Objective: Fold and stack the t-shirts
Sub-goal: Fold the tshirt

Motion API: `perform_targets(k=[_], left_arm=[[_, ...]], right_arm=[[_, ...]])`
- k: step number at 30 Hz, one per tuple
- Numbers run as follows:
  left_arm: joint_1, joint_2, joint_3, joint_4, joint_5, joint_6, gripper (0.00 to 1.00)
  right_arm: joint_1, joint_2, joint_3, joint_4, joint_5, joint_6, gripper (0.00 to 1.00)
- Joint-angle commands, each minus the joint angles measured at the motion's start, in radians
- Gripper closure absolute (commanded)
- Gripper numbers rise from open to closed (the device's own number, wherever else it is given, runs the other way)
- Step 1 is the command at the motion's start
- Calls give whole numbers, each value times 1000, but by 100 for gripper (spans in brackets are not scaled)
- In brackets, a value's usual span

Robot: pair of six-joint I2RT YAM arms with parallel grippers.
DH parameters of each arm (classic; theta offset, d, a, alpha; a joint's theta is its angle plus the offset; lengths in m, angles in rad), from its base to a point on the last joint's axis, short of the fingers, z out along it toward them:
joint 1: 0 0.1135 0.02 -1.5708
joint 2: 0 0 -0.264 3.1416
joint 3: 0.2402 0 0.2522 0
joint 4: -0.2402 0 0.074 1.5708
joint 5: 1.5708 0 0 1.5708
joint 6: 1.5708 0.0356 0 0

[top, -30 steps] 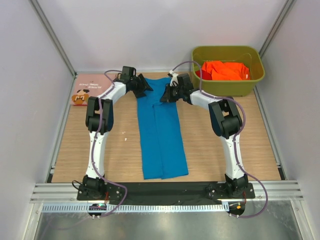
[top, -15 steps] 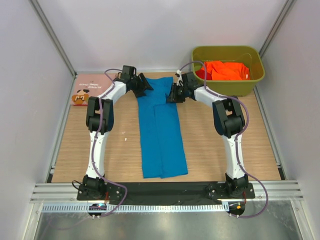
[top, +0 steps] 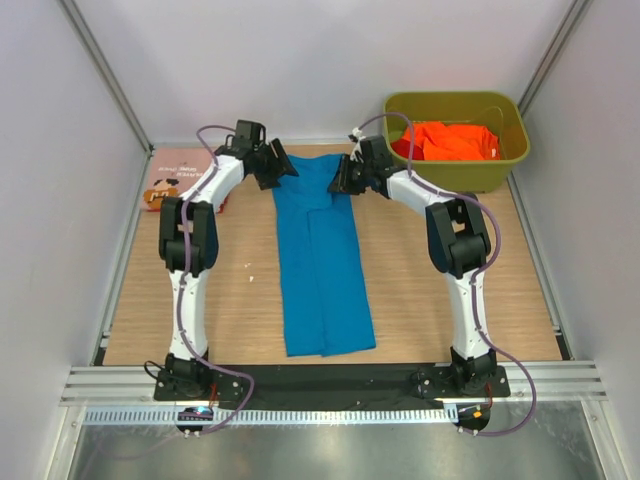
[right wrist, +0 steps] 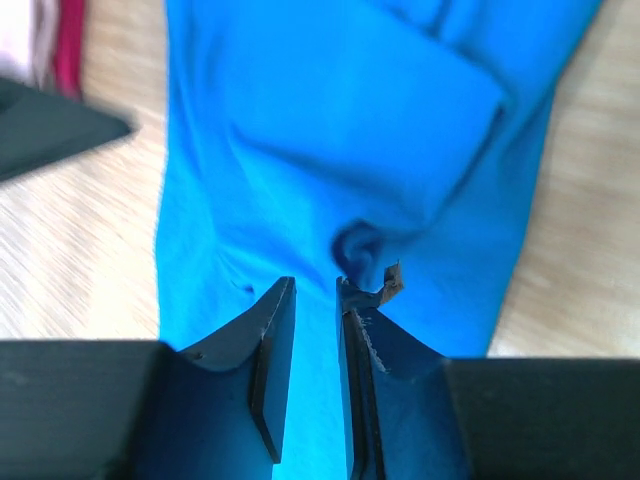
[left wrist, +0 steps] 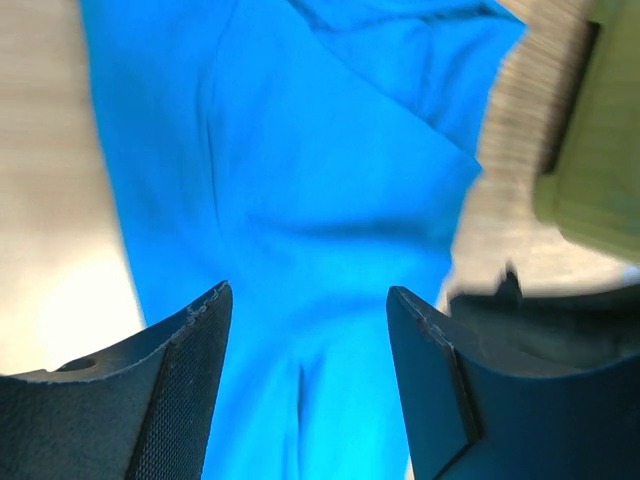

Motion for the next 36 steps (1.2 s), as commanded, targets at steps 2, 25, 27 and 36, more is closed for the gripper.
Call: perform_targets(k=[2,25,27,36], left_arm=[[0,-221,-108,-70,-45,22,36],[-26,-616,-775,-101,-23,60,34],[-45,-665,-830,-101,-12,70,34],[-160,-883,-1103,-81,-45,18,32]], right_arm=[[6,-19,87,136,19,35,70],[12,120,178,38,-67,16,69],[17,88,164,18,-55,4,69],[67,-206,-19,-93,91,-13,55]])
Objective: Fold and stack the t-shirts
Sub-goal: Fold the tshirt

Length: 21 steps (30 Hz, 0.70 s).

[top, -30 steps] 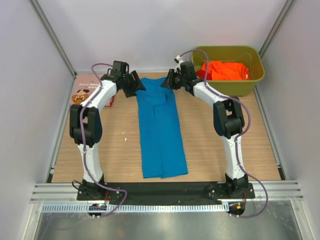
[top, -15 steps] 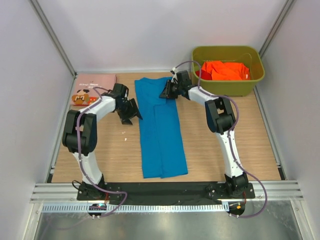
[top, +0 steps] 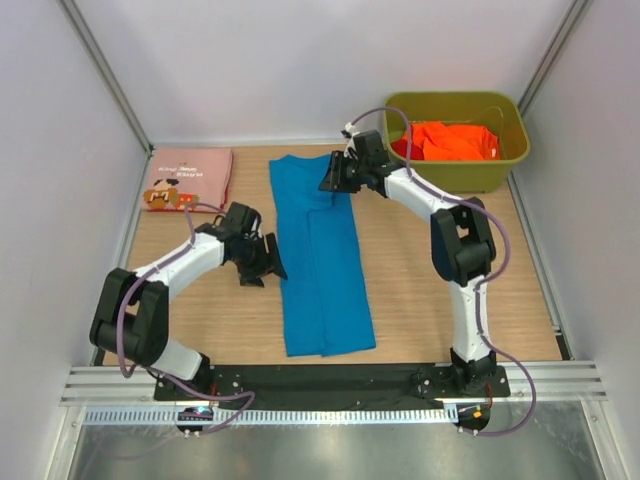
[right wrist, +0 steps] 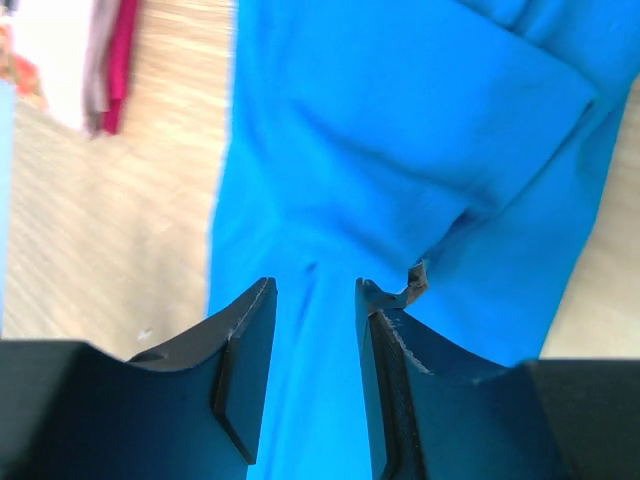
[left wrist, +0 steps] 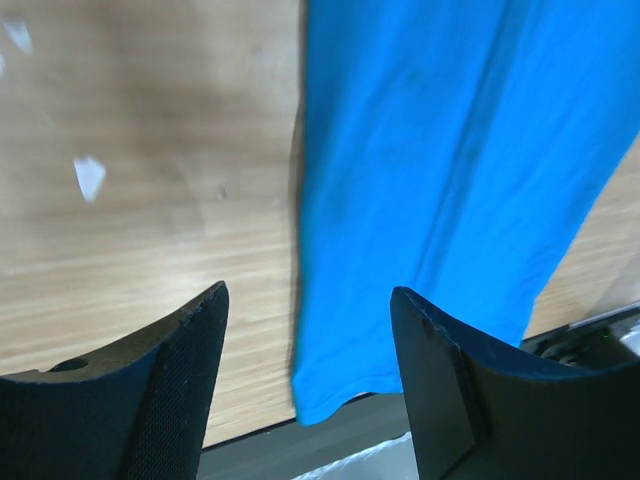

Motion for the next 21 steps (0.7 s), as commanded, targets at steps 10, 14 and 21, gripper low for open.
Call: perform_targets(k=[10,14,21], left_arm=[[-173,-224,-270,43,-30,-176,32],[-236,-309,-356,45,-69,-258,35],[-346,-360,-393,-1,-102,-335,36]], right_arm=[[124,-557,-460,-332,340,124,56],[179,-738,-655,-404,414,221,56],[319,-1019,-979,-456,435,396,53]])
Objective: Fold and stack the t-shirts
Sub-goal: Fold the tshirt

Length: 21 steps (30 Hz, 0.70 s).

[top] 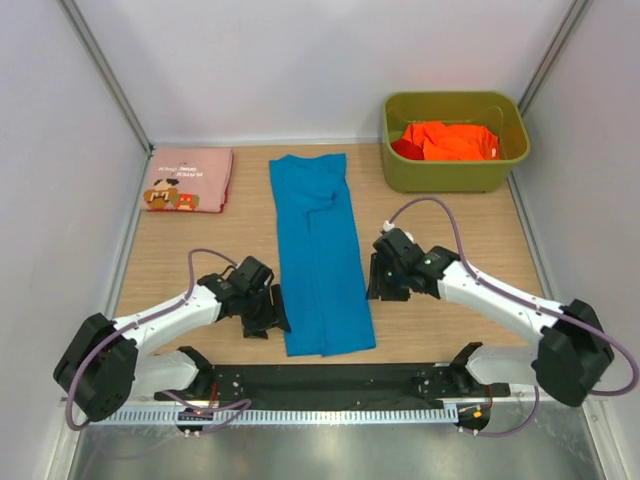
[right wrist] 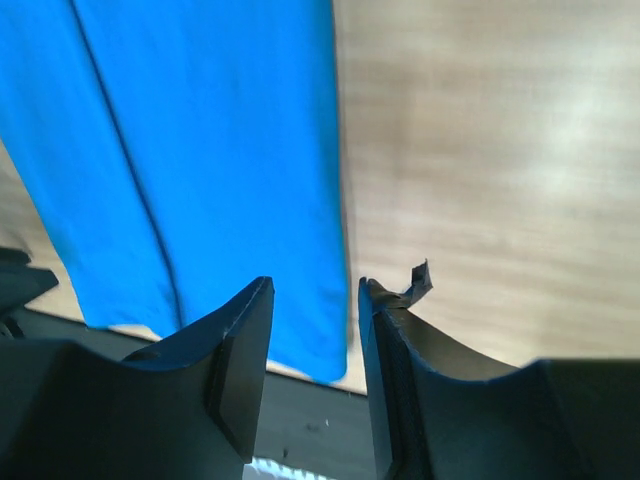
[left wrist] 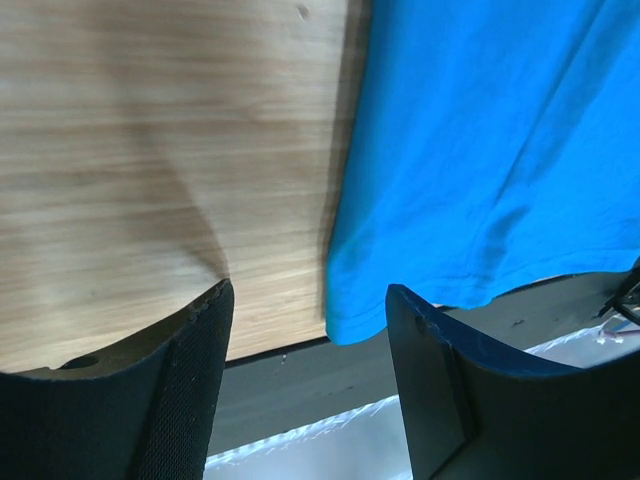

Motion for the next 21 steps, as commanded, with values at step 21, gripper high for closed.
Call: perform_targets(k=[21], left_arm=[[-190,47,-58,106,-31,-196,52]], right_arm=[[190,-261,-402,229,-69,272,51]])
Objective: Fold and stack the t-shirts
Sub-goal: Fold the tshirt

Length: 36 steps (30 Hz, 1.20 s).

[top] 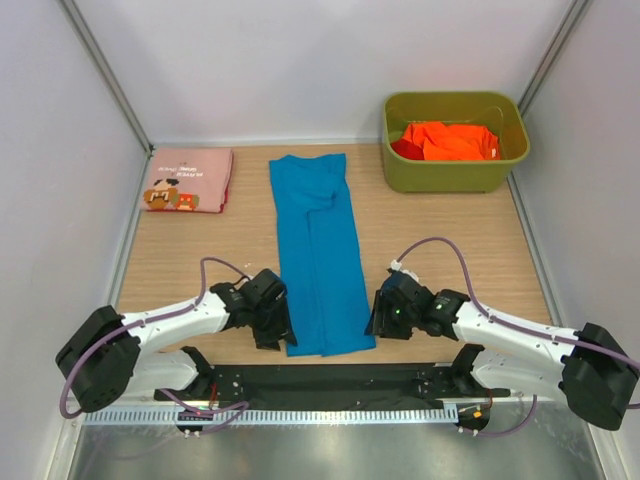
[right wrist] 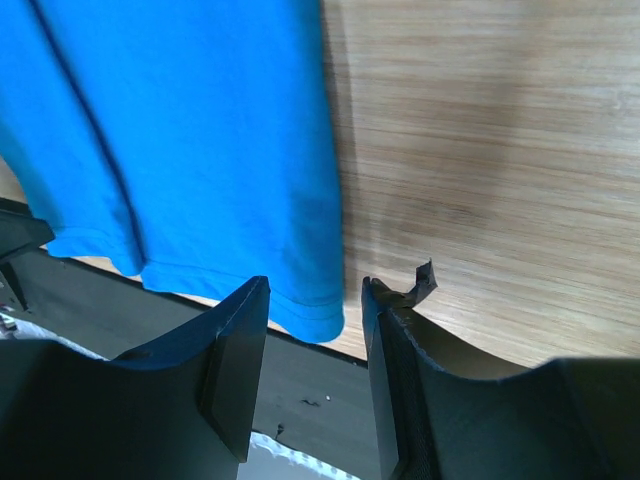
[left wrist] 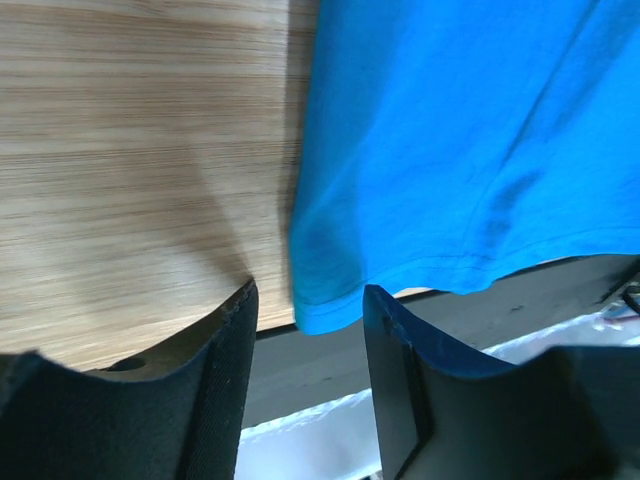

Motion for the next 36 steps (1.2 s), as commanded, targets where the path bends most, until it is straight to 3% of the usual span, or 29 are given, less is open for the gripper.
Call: perform_targets(k=[1,9,14,20,28,36], left_arm=[[-10,25,-47,73,1,-29,53],[-12,12,-64,93,9,-39,79],[-12,14,-53,93,12,-36,100],[-12,-4,-52,23,-25,-34,100],[-12,-74,10,9,12,-49,99],[5,9,94,-5,15,1,100]], right_arm=[[12,6,-15,27,0,25,51],[25,-15,-75,86,-11,45,53],[31,-32,-116,115,-21,77,66],[51,-155,-147,86,-1,124,99],[55,-228,-138,56,25,157,99],[57,-134,11,-49,166,131,99]])
